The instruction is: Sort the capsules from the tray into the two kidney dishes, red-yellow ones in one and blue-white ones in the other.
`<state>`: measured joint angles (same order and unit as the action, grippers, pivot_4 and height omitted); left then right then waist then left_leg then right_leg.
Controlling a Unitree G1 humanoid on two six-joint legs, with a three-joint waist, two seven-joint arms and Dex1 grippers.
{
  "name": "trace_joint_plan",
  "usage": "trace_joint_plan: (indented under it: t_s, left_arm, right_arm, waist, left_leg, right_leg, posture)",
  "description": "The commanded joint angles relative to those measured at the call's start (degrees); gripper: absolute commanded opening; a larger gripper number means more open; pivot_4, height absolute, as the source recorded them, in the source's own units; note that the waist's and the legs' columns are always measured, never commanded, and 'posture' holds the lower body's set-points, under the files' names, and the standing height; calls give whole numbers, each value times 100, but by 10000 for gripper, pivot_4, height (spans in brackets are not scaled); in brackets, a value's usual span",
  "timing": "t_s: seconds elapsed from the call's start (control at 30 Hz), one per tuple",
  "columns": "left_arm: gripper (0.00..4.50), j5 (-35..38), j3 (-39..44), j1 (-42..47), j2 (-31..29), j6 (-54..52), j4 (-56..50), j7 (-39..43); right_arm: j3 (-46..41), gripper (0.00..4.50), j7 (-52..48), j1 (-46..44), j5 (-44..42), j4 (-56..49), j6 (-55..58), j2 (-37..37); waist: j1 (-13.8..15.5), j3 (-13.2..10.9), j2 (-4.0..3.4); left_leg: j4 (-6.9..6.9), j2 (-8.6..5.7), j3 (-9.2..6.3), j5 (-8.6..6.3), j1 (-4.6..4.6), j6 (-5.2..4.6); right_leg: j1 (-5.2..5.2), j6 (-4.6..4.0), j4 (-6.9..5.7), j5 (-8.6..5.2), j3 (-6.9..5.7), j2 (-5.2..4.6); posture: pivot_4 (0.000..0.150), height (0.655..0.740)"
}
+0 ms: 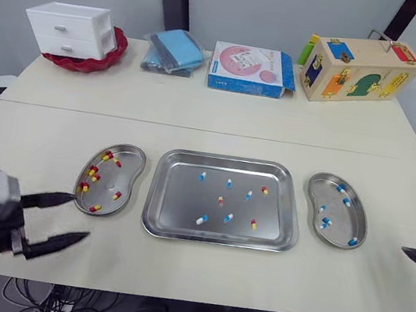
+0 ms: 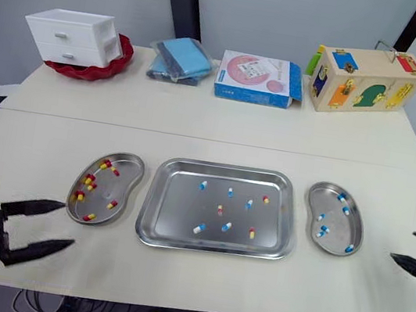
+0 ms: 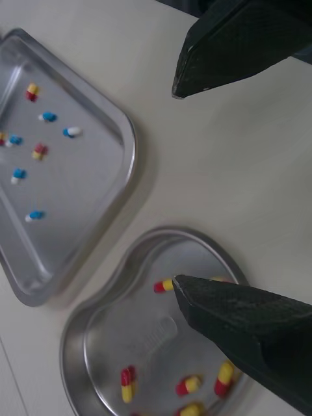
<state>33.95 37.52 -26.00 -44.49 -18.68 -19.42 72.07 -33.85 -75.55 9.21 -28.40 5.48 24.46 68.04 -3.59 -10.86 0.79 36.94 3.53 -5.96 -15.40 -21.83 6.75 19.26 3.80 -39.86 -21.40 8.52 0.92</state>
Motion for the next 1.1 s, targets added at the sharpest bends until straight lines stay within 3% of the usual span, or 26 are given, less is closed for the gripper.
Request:
trace_joint_plan:
  t_s: [0.03, 0.17, 0.33, 0.47, 0.6, 0.8, 0.9, 1.1]
  left_arm:
    - [44857, 21, -312, -178, 574, 583, -479, -148]
    - [44857, -116, -814, -335, 1278, 1351, -646, -134]
    - [44857, -471, -1316, -391, 1757, 2361, -389, -137]
    - [44857, -506, -1494, -312, 1864, 2785, -31, -128]
    - [44857, -497, -1626, -282, 1826, 2939, 79, -203]
    - [44857, -486, -1768, -335, 1785, 3064, 90, -361]
    - [44857, -460, -1797, -349, 1756, 3145, 80, -357]
    - [44857, -461, -1862, -303, 1741, 3398, 174, -405]
  right_arm:
    - [-156, 45000, -112, -246, -374, -599, 478, 180]
    - [-2, 45000, 244, -582, -1086, -1801, 1468, 116]
    - [884, 45000, 1177, -1925, -2017, -3111, 2140, -178]
    - [2190, 45000, 1814, -3207, -1721, -3459, 1963, -958]
    - [3245, 45000, 1825, -3942, -1652, -3391, 2012, -1754]
    - [4815, 45000, 1389, -4815, -564, -2909, 1513, -2432]
    - [5824, 45000, 1023, -5331, 391, -2270, 955, -2783]
    - [6722, 45000, 744, -5769, 1595, -948, -53, -3519]
  waist:
    - [24, 2, -5]
    - [41, 2, 3]
    - [39, 4, 3]
    - [34, 7, 14]
    - [42, 7, 18]
    - [60, 7, 18]
    - [32, 6, 17]
    - [33, 8, 19]
  left_leg:
    - [2, -1, 1, 0, 0, 0]
    - [8, -6, 6, 0, -1, 0]
    - [8, -4, 2, 0, -3, 0]
    - [7, -2, -2, 0, -5, 0]
    - [6, -3, -7, 0, -14, 0]
    - [5, -1, -21, 0, -22, 0]
    - [5, 0, -20, 0, -19, 0]
    - [4, 2, -21, 1, -21, 0]
  right_leg:
    - [0, 1, 2, 0, 2, 0]
    - [-4, 8, 3, 5, 10, -3]
    - [-2, 8, 5, 5, 9, -1]
    - [3, 8, 6, 5, 3, -1]
    - [10, 8, 8, 5, -4, -3]
    - [18, 6, 5, 6, -21, -3]
    - [20, 6, -1, 5, -22, -3]
    - [29, 3, -4, 6, -26, -3]
  posture:
    - [1500, 7400]
    - [1500, 7400]
    - [1500, 7400]
    - [1500, 7400]
    - [1500, 7400]
    - [1500, 7400]
    - [1500, 7400]
    - [1500, 7400]
